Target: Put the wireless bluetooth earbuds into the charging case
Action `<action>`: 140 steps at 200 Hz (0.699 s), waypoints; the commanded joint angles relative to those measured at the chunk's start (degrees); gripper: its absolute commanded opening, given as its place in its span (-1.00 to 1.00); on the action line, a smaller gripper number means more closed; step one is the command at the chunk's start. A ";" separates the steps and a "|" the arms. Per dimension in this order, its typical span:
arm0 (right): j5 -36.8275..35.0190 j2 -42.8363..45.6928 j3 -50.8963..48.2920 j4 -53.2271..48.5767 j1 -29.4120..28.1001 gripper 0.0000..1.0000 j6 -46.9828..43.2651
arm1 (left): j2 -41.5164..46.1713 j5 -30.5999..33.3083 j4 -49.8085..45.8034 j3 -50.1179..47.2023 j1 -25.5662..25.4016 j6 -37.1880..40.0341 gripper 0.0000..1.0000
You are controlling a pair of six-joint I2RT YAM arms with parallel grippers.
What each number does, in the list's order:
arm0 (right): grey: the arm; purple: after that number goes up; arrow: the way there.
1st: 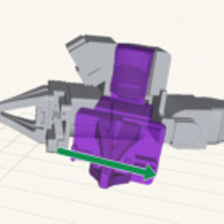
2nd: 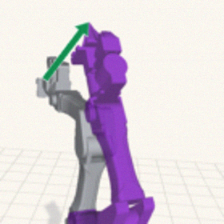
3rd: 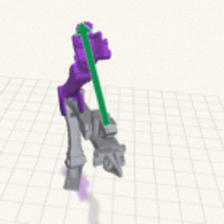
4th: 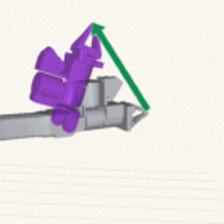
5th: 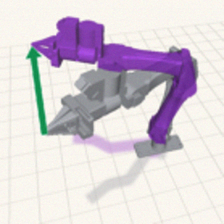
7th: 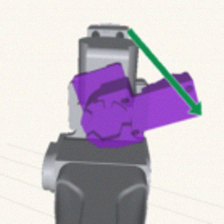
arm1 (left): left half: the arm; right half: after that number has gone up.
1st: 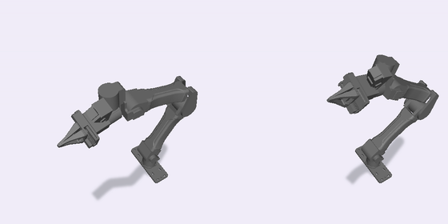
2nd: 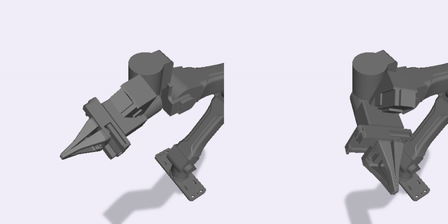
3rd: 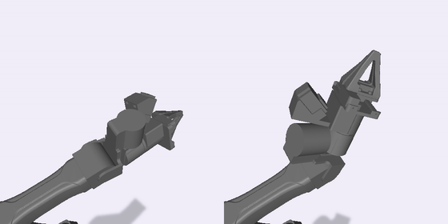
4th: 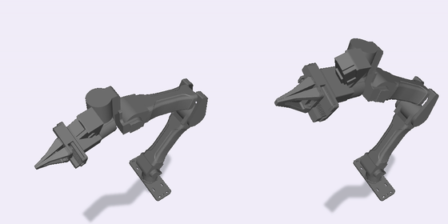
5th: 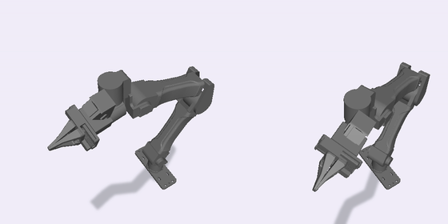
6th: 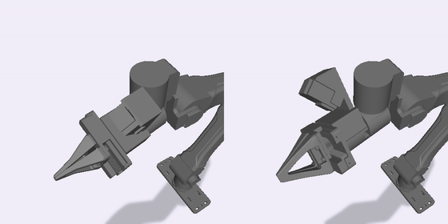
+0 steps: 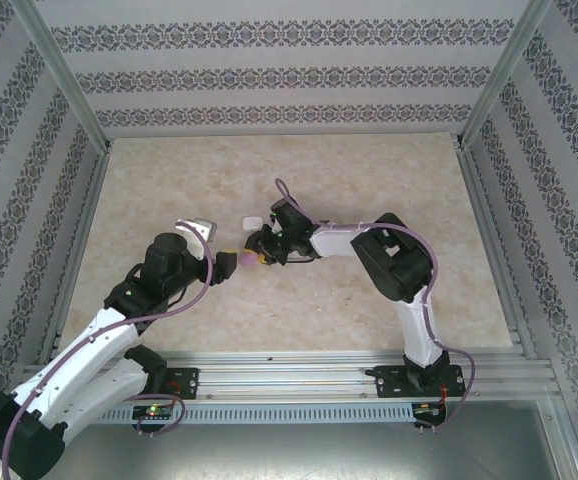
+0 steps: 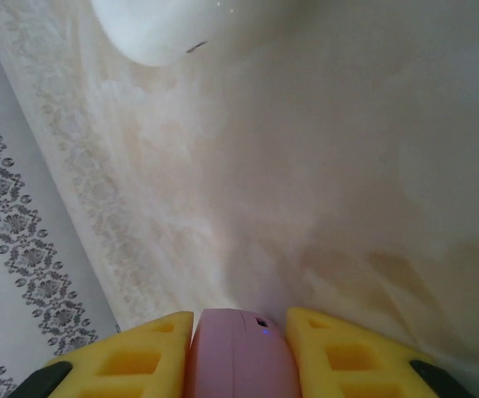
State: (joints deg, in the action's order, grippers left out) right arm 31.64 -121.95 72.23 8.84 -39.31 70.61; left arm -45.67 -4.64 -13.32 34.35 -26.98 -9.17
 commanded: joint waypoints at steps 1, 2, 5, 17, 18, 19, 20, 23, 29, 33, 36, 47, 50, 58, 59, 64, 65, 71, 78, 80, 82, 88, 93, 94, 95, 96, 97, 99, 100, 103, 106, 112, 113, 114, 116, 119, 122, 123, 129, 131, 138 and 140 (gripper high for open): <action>-2.12 -1.54 1.78 -0.72 -0.84 -0.61 0.50 | 1.10 1.55 -2.41 -0.06 0.88 1.60 0.53; -2.20 -1.49 1.78 -0.87 -0.89 -0.60 0.37 | 1.11 1.56 -2.41 -0.11 0.88 1.60 0.53; -2.51 -1.39 1.78 -1.59 -0.87 -0.57 0.01 | 1.19 1.67 -2.41 -0.22 0.91 1.68 0.54; -3.86 -0.74 1.57 -4.76 -0.85 -0.43 -1.12 | 1.34 1.67 -2.32 -0.58 0.98 1.87 0.54; -3.95 -0.70 1.50 -4.95 -0.85 -0.41 -1.15 | 1.36 1.66 -2.32 -0.59 1.02 1.87 0.54; -4.04 -0.63 1.46 -5.14 -0.81 -0.39 -1.16 | 1.37 1.70 -2.32 -0.59 1.04 1.87 0.54; -4.13 -0.51 1.40 -5.32 -0.79 -0.38 -1.17 | 1.37 1.72 -2.32 -0.60 1.05 1.87 0.54; -4.39 -0.38 1.21 -5.72 -0.88 -0.33 -1.28 | 1.42 1.73 -2.27 -0.67 1.12 1.95 0.54; -4.57 0.02 0.72 -6.26 -0.74 -0.25 -1.27 | 1.55 1.78 -2.20 -0.74 1.14 1.88 0.54; -4.50 0.17 0.38 -6.30 -0.68 -0.20 -1.15 | 1.62 1.75 -2.16 -0.79 1.22 1.92 0.54; -4.44 0.28 0.19 -6.38 -0.59 -0.17 -1.17 | 1.68 1.75 -2.08 -0.82 1.23 1.88 0.55; -4.18 0.90 -0.31 -6.96 -0.40 -0.09 -0.99 | 1.96 2.07 -1.95 -0.95 1.36 1.81 0.55; -4.20 1.15 -0.37 -7.20 -0.40 -0.08 -1.04 | 2.03 2.24 -1.97 -0.91 1.40 1.79 0.55; -4.60 2.00 -0.50 -8.30 -0.32 -0.04 -1.58 | 2.24 2.50 -2.34 -0.71 1.57 1.89 0.55; -4.67 2.12 -0.50 -8.44 -0.33 -0.04 -1.64 | 2.25 2.61 -2.42 -0.70 1.62 1.92 0.55; -5.08 2.78 -0.51 -9.28 -0.32 -0.02 -2.27 | 2.49 2.88 -2.74 -0.54 1.71 1.96 0.56; -5.22 2.91 -0.51 -9.50 -0.28 -0.01 -2.38 | 2.55 2.92 -2.75 -0.48 1.78 1.96 0.56; -5.72 3.81 -0.32 -10.60 -0.16 0.01 -3.11 | 2.66 3.12 -3.17 -0.19 1.99 2.09 0.56; -6.20 4.83 -0.20 -12.06 -0.08 0.02 -4.16 | 2.82 3.19 -3.75 0.29 2.27 2.26 0.58; -6.36 5.15 -0.12 -12.44 -0.11 0.03 -4.47 | 2.79 3.20 -3.91 0.44 2.35 2.35 0.59; -6.47 5.50 -0.08 -12.84 -0.06 0.04 -4.86 | 2.85 3.16 -4.13 0.63 2.48 2.43 0.59; -7.12 6.58 0.11 -14.31 0.01 0.05 -5.88 | 2.77 3.15 -4.81 1.32 2.82 2.66 0.60; -7.60 7.50 0.24 -15.60 0.17 0.06 -6.59 | 2.70 3.01 -5.47 1.85 3.22 2.90 0.61; -7.71 7.68 0.26 -15.91 0.23 0.06 -6.87 | 2.70 3.04 -5.57 1.99 3.28 2.96 0.61; -7.81 7.91 0.27 -16.16 0.26 0.06 -7.14 | 2.65 3.01 -5.70 2.10 3.40 2.99 0.62; -7.90 8.06 0.32 -16.45 0.23 0.07 -7.28 | 2.63 2.99 -5.81 2.20 3.46 3.00 0.62; -7.99 8.27 0.35 -16.69 0.26 0.07 -7.48 | 2.62 2.98 -5.96 2.34 3.49 3.05 0.62; -8.24 8.72 0.37 -17.26 0.28 0.07 -7.89 | 2.61 2.98 -6.22 2.49 3.73 3.14 0.63; -8.42 8.91 0.41 -17.49 0.37 0.08 -8.09 | 2.61 2.93 -6.29 2.53 3.84 3.16 0.63; -8.83 9.59 0.45 -18.37 0.42 0.08 -8.76 | 2.46 2.93 -6.68 2.91 4.12 3.33 0.64; -9.29 10.34 0.46 -19.25 0.52 0.10 -9.46 | 2.39 2.85 -7.05 3.20 4.46 3.43 0.64; -10.46 11.56 0.46 -21.01 0.68 0.13 -10.83 | 2.29 2.85 -7.60 3.68 5.14 3.58 0.66; -10.68 11.78 0.46 -21.25 0.70 0.14 -11.06 | 2.27 2.87 -7.73 3.74 5.30 3.60 0.66; -10.88 12.15 0.50 -21.55 0.71 0.14 -11.35 | 2.26 2.88 -7.79 3.77 5.42 3.62 0.66; -11.24 12.63 0.47 -22.21 0.79 0.17 -11.69 | 2.25 2.86 -7.91 3.85 5.68 3.63 0.67; -11.88 13.45 0.46 -23.11 0.81 0.19 -12.53 | 2.19 2.72 -8.13 3.98 6.09 3.74 0.68; -12.69 14.27 0.54 -24.16 0.96 0.24 -13.45 | 2.11 2.70 -8.17 3.98 6.62 3.72 0.69; -12.94 14.54 0.63 -24.54 0.97 0.25 -13.60 | 2.09 2.71 -8.19 4.02 6.74 3.72 0.69; -14.97 16.13 0.90 -27.06 1.24 0.35 -15.75 | 2.00 2.38 -8.13 4.02 7.84 3.74 0.71; -15.71 16.66 1.08 -28.23 1.25 0.39 -16.47 | 2.06 2.25 -8.08 4.05 8.18 3.75 0.72; -18.89 18.47 1.57 -31.89 1.42 0.49 -19.14 | 1.92 1.63 -7.79 3.84 9.70 3.47 0.75; -19.88 19.07 1.73 -32.91 1.47 0.50 -20.04 | 1.97 1.48 -7.67 3.87 10.14 3.33 0.77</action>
State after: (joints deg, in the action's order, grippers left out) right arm 21.78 -110.19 72.69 -11.27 -38.83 60.71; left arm -43.66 -2.74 -18.68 36.49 -20.73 -6.63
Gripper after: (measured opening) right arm 0.691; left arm 0.860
